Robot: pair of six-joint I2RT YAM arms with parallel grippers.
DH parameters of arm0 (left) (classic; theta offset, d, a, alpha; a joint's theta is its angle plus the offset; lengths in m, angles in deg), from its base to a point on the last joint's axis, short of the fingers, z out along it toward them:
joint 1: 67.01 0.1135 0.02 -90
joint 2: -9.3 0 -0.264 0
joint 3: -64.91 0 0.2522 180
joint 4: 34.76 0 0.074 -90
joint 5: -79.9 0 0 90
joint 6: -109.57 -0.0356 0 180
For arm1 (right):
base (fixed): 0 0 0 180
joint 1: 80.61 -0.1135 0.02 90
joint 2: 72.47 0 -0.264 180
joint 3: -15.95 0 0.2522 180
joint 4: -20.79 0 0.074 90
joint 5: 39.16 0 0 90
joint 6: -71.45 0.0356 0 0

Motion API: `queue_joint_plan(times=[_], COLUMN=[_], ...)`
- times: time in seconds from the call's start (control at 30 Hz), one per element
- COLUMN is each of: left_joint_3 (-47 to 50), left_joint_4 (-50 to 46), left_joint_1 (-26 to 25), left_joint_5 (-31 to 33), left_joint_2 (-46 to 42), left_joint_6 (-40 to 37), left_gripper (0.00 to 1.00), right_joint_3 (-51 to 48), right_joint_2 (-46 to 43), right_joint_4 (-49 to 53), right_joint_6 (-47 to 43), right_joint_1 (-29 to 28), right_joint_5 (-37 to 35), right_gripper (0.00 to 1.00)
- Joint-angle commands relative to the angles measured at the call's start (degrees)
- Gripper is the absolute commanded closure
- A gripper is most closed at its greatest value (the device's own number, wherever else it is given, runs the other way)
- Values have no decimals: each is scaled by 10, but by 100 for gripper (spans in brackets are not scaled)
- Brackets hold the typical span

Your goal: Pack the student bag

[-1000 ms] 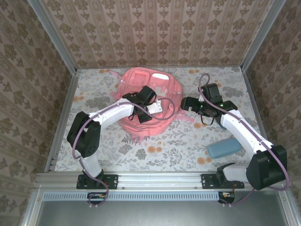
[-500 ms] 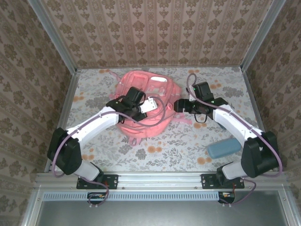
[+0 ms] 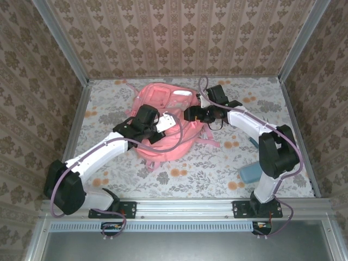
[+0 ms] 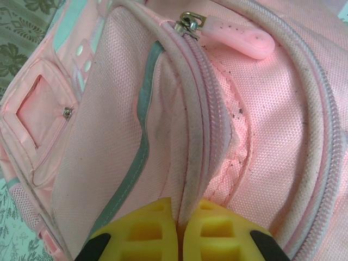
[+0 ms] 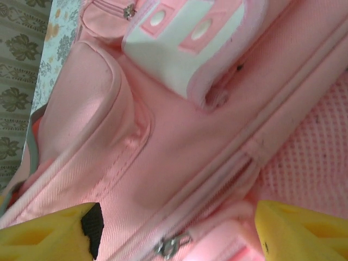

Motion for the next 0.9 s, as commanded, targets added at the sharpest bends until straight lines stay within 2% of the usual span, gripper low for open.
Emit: queue_joint_plan(times=[0.0, 0.2, 0.4, 0.5, 0.6, 0.67, 0.7, 0.77, 0.87], left_joint_3=[-2, 11, 25, 25, 25, 25, 26, 26, 26], left_joint_4=[68, 87, 110, 114, 113, 112, 111, 109, 107], left_joint_1=[11, 18, 22, 25, 26, 26, 26, 26, 27], left_joint_5=[-22, -16, -7, -1, -3, -7, -9, -13, -18], left_joint_2=[-37, -44, -43, -42, -41, -41, -41, -42, -45], left_joint_6=[31, 40, 48, 51, 53, 54, 55, 56, 56], left_gripper=[100, 100, 100, 100, 100, 100, 100, 100, 100], right_joint_3=[44, 93, 92, 77, 46, 36, 31, 19, 18], right_joint_2=[24, 63, 47, 29, -3, -16, -20, -25, -20], right_joint_4=[9, 109, 184, 188, 153, 145, 137, 129, 129], right_joint_6=[-10, -81, -129, -141, -136, -134, -132, -131, -130], right_joint_1=[-1, -1, -2, -5, -7, -7, -7, -7, -7], right_joint_5=[32, 121, 170, 223, 240, 234, 216, 172, 93], right_gripper=[25, 22, 18, 19, 20, 25, 30, 43, 50])
